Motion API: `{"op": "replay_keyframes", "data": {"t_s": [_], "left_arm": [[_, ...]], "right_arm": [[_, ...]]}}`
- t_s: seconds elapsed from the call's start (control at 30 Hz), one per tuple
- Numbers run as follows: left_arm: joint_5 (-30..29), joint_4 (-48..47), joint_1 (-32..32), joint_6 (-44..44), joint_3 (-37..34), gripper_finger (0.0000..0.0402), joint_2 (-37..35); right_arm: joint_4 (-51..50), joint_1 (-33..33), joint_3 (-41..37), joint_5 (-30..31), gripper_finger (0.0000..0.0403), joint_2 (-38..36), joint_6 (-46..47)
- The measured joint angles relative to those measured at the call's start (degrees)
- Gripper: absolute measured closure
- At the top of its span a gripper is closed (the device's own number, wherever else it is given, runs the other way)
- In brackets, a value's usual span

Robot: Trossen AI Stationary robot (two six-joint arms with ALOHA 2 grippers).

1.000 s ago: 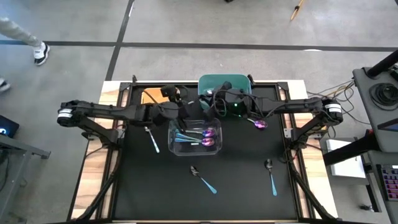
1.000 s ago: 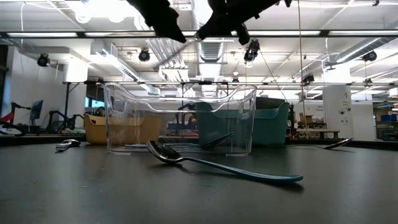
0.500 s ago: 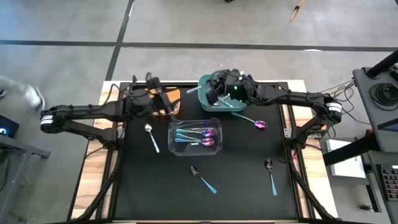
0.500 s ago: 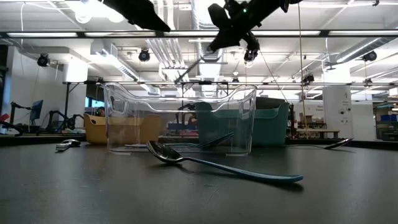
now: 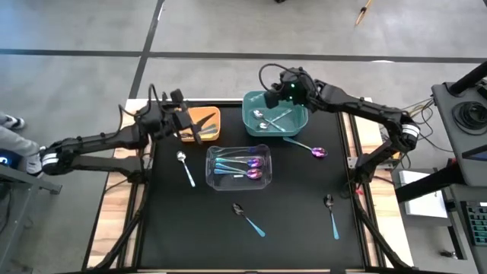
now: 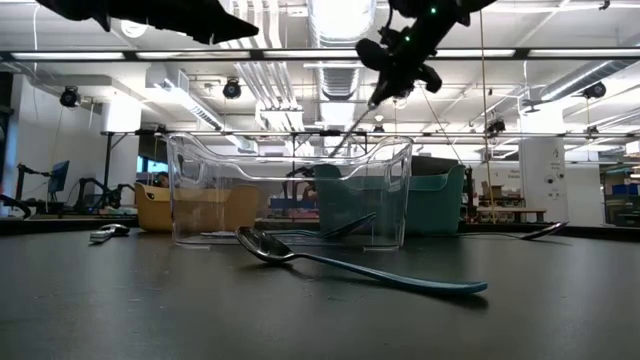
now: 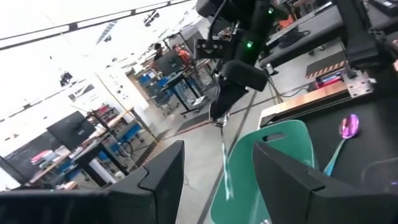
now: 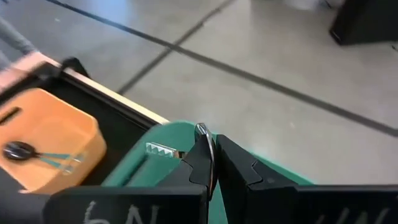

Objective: Sort silverware by color (type)
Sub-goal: Put the blue patterned spoon into the green bin

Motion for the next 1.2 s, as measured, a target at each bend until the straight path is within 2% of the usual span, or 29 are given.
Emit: {"op": "replay_keyframes", "data": {"t_s": [0.2,0.37,0.67,1.2], "left_arm": [[0.3,-0.3,1.6,0.1,-0.2,0.024,0.2],[0.3,-0.3,1.6,-0.2,-0.8,0.0248,0.0],[0.4,-0.3,1.8,0.2,-0.9,0.0251,0.0],[0.2,-0.3,2.2,0.3,-0.9,0.0251,0.1]], "right_arm": [[-7.0,-1.6,0.4,0.0,0.0394,-0.1,3.6],[-8.4,-1.6,-1.8,0.0,0.0394,0.0,7.2],[0.4,-1.9,-9.4,1.5,0.0394,0.0,11.8],[10.0,-1.9,-15.5,1.2,0.0394,0.0,14.2]]}}
